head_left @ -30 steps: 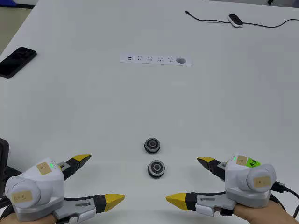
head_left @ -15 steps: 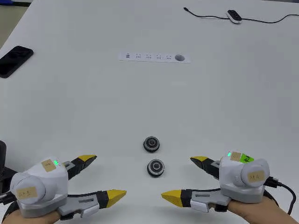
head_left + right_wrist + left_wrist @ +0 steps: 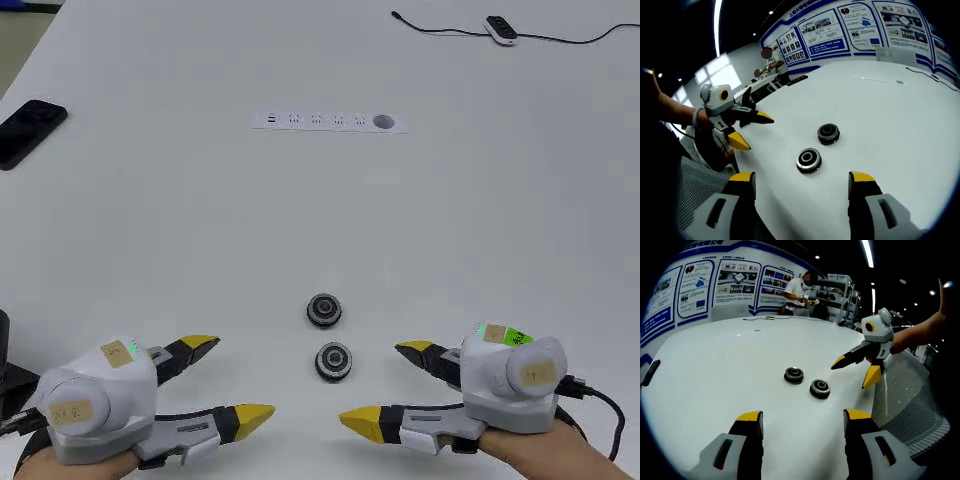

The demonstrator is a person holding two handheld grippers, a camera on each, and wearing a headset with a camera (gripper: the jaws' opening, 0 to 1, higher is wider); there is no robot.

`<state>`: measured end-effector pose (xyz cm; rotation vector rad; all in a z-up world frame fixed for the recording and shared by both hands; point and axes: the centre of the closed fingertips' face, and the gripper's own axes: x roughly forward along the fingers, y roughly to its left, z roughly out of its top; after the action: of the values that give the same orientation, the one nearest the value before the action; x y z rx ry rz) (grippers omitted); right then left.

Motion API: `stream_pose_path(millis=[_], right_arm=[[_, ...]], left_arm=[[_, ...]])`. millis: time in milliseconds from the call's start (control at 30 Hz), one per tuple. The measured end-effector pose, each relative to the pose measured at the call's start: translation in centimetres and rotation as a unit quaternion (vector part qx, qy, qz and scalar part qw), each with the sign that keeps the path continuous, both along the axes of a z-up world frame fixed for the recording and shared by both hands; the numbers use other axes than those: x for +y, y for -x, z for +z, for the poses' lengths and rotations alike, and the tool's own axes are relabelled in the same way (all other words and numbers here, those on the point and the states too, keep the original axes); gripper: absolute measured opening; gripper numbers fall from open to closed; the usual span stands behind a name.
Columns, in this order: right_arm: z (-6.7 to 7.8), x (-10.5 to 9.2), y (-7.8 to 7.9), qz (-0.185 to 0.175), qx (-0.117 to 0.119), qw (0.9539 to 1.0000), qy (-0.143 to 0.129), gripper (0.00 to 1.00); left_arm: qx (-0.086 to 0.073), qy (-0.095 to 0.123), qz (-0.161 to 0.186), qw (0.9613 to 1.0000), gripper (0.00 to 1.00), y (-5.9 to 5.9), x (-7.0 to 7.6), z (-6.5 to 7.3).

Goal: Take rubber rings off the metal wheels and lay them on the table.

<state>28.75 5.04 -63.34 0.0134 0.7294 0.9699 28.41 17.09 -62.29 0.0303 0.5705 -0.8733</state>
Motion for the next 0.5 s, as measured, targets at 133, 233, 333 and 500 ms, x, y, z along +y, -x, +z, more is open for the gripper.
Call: stream_pose_path(millis=[133,233,333,500], right_arm=[[0.0,0.3,0.0,0.001,0.005,1.0,-0.005,0.75],[-0.2,0.5,0.1,0.004,0.007,1.0,-0.006,0.74],[-0.1,0.7,0.1,0.002,0.011,0.9999,-0.012,0.74],[-0.1,1.1,0.1,-0.002,0.018,0.9996,-0.023,0.73]], left_arm=[[0.003,-0.003,-0.007,1.0,0.65,-0.2,-0.3,-0.2],[0.003,-0.003,-0.009,0.9999,0.64,-0.4,-0.4,-0.3],[0.004,-0.004,-0.015,0.9999,0.62,-0.5,-0.9,-0.4],[0.003,-0.006,-0.029,0.9996,0.58,-0.6,-1.6,-0.4]])
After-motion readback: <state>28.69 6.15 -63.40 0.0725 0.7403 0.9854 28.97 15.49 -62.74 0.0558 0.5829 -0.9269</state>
